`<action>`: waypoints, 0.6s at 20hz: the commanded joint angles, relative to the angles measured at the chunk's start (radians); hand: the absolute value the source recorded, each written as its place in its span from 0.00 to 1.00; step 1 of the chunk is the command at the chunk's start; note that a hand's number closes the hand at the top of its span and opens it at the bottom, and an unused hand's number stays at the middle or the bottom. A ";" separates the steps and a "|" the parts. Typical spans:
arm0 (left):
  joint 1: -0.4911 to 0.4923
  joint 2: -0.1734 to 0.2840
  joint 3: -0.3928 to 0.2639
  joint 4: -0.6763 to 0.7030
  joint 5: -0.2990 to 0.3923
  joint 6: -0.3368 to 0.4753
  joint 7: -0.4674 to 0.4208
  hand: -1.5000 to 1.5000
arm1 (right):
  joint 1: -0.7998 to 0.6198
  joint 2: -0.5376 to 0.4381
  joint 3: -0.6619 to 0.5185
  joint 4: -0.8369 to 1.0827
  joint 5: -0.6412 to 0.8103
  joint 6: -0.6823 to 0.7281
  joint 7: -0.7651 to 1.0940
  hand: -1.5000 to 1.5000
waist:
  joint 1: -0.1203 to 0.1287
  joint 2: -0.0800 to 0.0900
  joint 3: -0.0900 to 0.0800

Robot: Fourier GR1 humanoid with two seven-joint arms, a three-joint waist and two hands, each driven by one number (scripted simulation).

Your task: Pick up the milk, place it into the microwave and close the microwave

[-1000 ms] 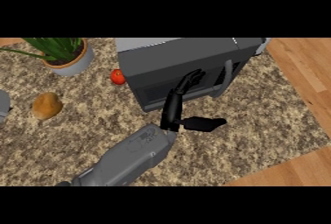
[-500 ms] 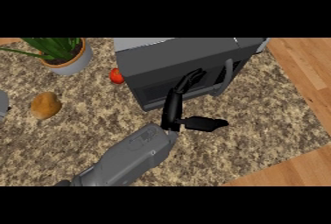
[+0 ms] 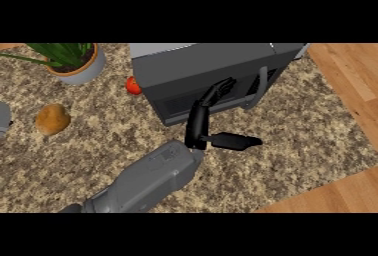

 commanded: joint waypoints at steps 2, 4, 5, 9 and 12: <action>-0.050 0.000 0.043 0.065 0.041 0.009 -0.001 0.00 | -0.007 0.071 0.056 0.066 -0.150 0.058 0.036 0.00 | 0.002 0.014 0.001; -0.058 0.000 0.042 0.066 0.049 0.008 -0.013 0.00 | -0.012 0.072 0.056 0.091 -0.183 0.073 0.048 0.00 | -0.007 0.014 0.001; -0.062 0.000 0.042 0.071 0.055 0.006 -0.011 0.00 | -0.022 0.068 0.055 0.095 -0.197 0.080 0.054 0.00 | -0.009 0.014 0.000; -0.075 0.000 0.045 0.084 0.075 0.009 -0.018 0.00 | -0.036 0.054 0.048 0.134 -0.241 0.106 0.072 0.00 | -0.020 0.012 0.000; -0.071 0.000 0.042 0.086 0.083 0.013 -0.042 0.00 | -0.057 0.038 0.038 0.162 -0.275 0.128 0.079 0.00 | -0.020 0.013 0.000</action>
